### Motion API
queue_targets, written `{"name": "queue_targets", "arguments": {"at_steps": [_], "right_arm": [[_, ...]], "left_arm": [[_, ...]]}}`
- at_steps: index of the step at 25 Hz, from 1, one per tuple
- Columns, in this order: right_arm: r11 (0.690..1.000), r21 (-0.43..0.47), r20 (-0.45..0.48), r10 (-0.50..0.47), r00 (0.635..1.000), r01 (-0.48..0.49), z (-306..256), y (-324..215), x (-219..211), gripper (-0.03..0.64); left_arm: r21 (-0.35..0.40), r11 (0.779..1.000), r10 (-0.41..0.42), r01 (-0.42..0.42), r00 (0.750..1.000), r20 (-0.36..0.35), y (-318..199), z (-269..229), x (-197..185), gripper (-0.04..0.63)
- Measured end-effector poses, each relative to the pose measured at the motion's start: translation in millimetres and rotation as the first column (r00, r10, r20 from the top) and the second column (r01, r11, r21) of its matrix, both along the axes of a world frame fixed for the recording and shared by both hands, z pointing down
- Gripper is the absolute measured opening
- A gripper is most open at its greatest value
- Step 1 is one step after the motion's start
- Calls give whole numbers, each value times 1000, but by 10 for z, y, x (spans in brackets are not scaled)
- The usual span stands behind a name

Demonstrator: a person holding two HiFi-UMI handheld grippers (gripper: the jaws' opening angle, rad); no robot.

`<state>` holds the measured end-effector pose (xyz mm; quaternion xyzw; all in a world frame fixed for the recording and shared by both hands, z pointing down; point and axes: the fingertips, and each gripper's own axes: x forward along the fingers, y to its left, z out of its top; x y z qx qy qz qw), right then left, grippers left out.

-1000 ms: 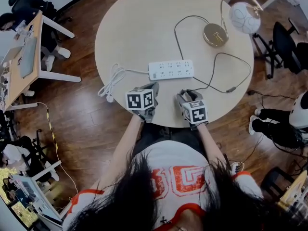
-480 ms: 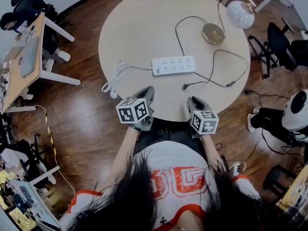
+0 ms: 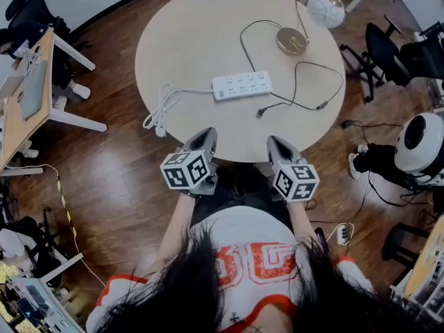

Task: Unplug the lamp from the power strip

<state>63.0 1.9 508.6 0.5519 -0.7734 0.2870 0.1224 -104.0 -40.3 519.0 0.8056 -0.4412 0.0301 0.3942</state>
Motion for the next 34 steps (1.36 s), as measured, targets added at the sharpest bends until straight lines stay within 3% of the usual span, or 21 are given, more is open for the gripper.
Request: {"name": "queue_targets", "arguments": {"at_steps": [13, 34], "right_arm": [[993, 67, -32, -91, 995, 92, -371, -88, -79, 0], [983, 106, -9, -147, 989, 147, -459, 378, 201, 0]], "left_arm": [[124, 992, -21, 21, 1000, -1, 135, -461, 122, 0], [153, 986, -69, 66, 997, 17, 644, -612, 470, 0]]}}
